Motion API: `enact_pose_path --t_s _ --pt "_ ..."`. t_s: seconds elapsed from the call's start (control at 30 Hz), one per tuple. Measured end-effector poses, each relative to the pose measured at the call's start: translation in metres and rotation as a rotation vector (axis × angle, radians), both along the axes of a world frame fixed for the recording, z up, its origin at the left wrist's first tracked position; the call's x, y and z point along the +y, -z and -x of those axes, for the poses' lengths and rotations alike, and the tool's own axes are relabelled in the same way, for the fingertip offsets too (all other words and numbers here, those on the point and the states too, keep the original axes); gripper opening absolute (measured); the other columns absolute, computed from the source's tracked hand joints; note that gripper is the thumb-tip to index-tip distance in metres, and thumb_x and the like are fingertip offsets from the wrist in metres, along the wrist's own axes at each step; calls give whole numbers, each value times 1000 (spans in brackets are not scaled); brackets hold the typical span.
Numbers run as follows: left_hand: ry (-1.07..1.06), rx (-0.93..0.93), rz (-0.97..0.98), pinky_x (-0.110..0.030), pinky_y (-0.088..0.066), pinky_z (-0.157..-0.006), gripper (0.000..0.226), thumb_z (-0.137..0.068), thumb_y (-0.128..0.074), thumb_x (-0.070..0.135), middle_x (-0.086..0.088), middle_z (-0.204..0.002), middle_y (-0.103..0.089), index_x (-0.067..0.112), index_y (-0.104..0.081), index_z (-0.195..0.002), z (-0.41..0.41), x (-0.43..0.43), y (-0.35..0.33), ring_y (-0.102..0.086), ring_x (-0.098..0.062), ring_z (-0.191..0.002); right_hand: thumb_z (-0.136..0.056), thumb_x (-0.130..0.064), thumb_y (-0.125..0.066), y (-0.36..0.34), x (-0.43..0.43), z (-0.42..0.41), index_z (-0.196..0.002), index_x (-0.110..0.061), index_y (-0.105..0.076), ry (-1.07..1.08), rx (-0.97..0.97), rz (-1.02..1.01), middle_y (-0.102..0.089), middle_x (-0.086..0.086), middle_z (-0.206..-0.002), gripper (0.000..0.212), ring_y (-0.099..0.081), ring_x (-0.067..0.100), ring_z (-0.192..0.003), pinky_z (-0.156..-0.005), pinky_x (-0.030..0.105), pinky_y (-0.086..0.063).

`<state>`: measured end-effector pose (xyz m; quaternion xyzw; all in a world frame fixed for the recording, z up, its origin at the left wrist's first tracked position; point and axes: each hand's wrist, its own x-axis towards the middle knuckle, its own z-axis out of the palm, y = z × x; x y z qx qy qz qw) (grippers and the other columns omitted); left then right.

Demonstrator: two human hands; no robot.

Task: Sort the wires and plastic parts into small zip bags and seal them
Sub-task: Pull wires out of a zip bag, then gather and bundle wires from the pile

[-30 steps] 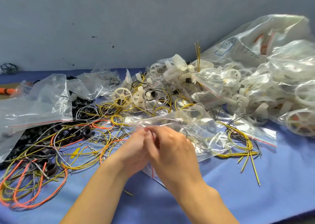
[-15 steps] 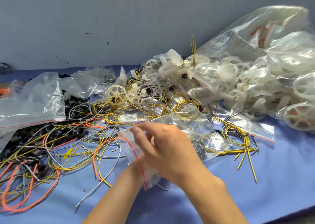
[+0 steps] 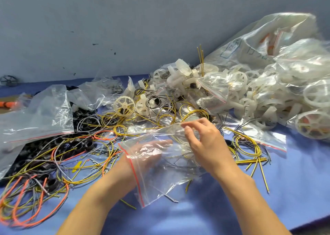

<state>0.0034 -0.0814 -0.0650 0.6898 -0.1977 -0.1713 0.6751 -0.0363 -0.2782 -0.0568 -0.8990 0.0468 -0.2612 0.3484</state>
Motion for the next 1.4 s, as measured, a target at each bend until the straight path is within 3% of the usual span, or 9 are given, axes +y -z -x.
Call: enact_pose_path --t_s 0.07,0.17,0.3,0.4,0.57,0.73,0.83,1.13,1.4 --pt "-20 112 65 -21 -56 -73 32 -65 -71 -4 -7 -99 -76 6 -78 -95 -10 16 -3 -72 -18 -92 -100 -34 -48 3 -4 0 -126 -27 -62 -1 101 105 -48 -2 -136 30 -42 17 -132 -112 38 -30" --pt "-252 295 127 -23 -57 -55 33 -70 -47 -18 -18 -86 -74 -6 -71 -90 -23 36 -9 -73 -22 -73 -101 -43 -42 8 -8 1 -132 -33 -55 -31 262 217 -46 -7 -139 35 -43 16 -130 -112 36 -29" --pt "-739 -48 -17 -21 -49 -45 40 -77 -30 -16 -7 -64 -60 7 -61 -71 -36 43 -24 -56 -17 -54 -97 -38 -52 16 -8 7 -127 -32 -57 30 284 230 -44 -4 -133 31 -45 19 -122 -101 35 -40" --pt "-659 -222 -125 -22 -48 -66 40 -86 -38 -5 4 -80 -69 19 -69 -80 -37 22 -39 -61 -9 -73 -93 -14 -58 18 -12 10 -128 -26 -58 122 222 129 -36 5 -139 37 -44 25 -124 -101 30 -37" --pt "-407 -463 -483 -22 -44 -57 32 -94 -43 10 14 -88 -68 27 -68 -105 -45 -31 -40 -59 -10 -69 -83 7 -55 13 -32 18 -115 -24 -69 130 255 84 -50 1 -122 47 -55 20 -110 -86 23 -38" --pt "-344 -490 -985 -43 -40 -101 37 -99 -41 23 -10 -132 -53 33 -54 -132 -67 -55 -5 -49 -34 -117 -88 0 -53 4 -56 32 -116 -25 -68 183 264 122 -55 1 -119 41 -52 24 -112 -94 34 -42" --pt "-375 -515 -1121 -46 -31 -104 35 -99 -45 37 -7 -132 -50 35 -50 -133 -73 -61 13 -41 -31 -124 -94 -20 -51 -2 -52 30 -118 -28 -66 210 177 139 -52 -2 -124 30 -47 21 -113 -98 36 -39" --pt "-498 -720 -1175 -41 -32 -97 27 -98 -48 41 -3 -115 -58 25 -62 -116 -79 -61 19 -49 -26 -112 -98 -25 -48 -7 -37 18 -117 -29 -65 144 98 65 -50 -7 -123 26 -43 15 -113 -97 32 -35" --pt "-566 -863 -836 -45 -36 -97 18 -101 -45 30 -1 -88 -64 19 -58 -103 -64 -31 -27 -56 -29 -92 -95 -21 -50 -13 -21 16 -120 -29 -63 124 9 40 -53 -7 -120 29 -48 17 -111 -98 37 -38"
